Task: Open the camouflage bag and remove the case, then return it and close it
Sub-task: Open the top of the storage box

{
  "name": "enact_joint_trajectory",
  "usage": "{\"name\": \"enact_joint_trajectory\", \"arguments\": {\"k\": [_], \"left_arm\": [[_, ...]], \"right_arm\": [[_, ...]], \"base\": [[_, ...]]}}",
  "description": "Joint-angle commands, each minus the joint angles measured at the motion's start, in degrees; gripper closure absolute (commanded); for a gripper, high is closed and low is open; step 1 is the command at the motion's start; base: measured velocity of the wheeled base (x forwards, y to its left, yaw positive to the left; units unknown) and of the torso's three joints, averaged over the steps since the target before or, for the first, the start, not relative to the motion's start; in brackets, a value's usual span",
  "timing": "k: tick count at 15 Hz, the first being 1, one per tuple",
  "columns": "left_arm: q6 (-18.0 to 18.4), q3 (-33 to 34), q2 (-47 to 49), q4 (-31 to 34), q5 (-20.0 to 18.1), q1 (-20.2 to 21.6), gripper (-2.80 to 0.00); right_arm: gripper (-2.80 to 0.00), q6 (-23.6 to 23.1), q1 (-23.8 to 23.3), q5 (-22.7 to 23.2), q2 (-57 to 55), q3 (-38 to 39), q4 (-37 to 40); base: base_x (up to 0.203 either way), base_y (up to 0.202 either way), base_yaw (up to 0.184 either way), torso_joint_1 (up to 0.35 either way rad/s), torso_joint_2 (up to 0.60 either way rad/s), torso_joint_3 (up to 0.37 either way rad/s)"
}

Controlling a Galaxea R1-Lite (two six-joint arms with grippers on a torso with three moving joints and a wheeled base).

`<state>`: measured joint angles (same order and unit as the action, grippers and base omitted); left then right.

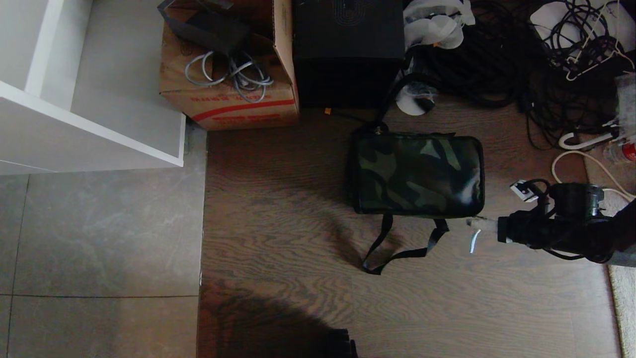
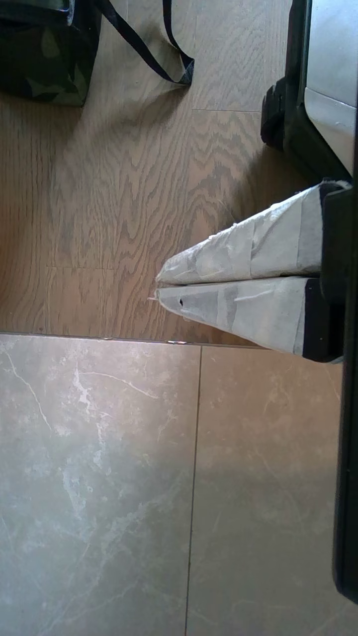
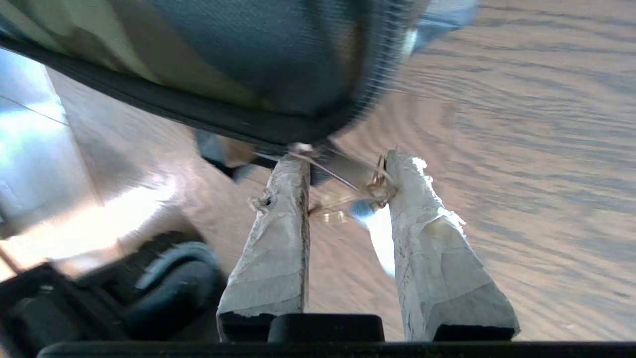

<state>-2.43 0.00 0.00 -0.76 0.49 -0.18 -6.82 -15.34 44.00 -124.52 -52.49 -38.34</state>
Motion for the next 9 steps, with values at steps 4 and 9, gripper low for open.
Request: {"name": "enact_joint_trajectory", "arguments": {"k": [4,9], "left_arm": [[0.03,0.00,0.00,-0.03,0.04,0.01,0.00],[-0.04,0.05,0.00,-0.03,0.04,0.01,0.00]], "right_arm": [[0.00,-2.44,-2.23,0.21,-1.86,-2.60,1.85],[0.00,-1.99,-2.33,0.21,-2.05,-3.48,3.00]], "base": [[0.000,0.000,0.000,0.000,0.00,0.000],[0.000,0.000,0.000,0.000,0.00,0.000]]}}
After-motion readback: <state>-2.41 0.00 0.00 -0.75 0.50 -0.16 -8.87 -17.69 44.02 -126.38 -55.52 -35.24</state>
